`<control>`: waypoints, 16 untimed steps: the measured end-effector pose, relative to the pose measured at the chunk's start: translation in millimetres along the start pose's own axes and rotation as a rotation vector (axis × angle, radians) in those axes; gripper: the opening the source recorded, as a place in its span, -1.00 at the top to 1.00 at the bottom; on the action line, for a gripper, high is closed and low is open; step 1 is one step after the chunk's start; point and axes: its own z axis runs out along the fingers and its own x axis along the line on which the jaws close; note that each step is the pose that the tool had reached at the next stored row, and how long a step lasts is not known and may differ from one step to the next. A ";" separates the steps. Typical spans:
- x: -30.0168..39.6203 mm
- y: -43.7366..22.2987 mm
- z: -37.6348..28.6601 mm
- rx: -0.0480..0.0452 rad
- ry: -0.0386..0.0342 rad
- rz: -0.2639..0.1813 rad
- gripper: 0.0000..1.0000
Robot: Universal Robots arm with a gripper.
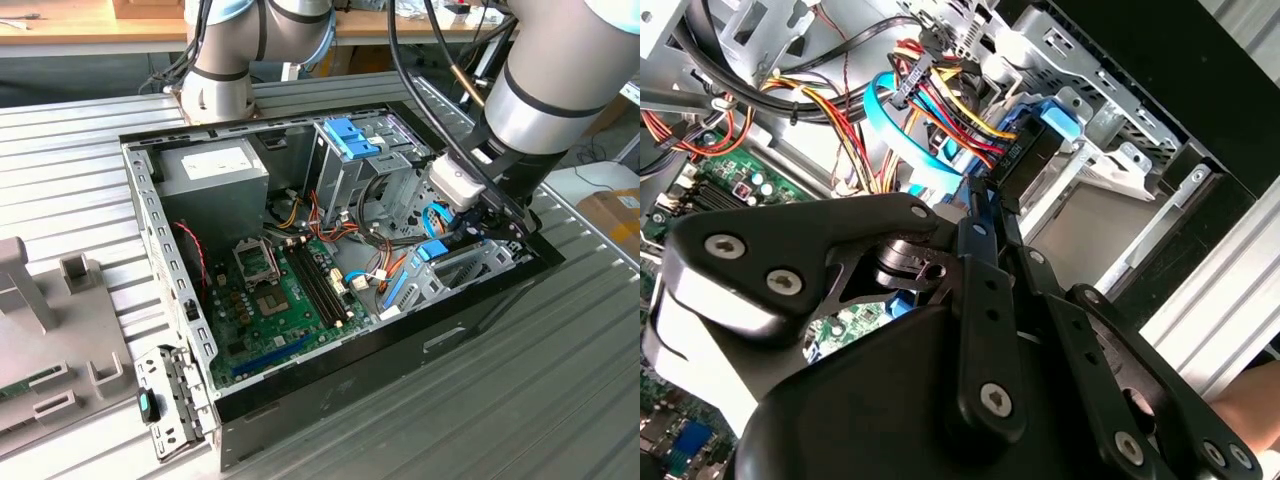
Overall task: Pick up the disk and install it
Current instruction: 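Insert the second disk wire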
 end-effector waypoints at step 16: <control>0.4 1.9 6.0 -0.0001 0.0003 0.000 0.68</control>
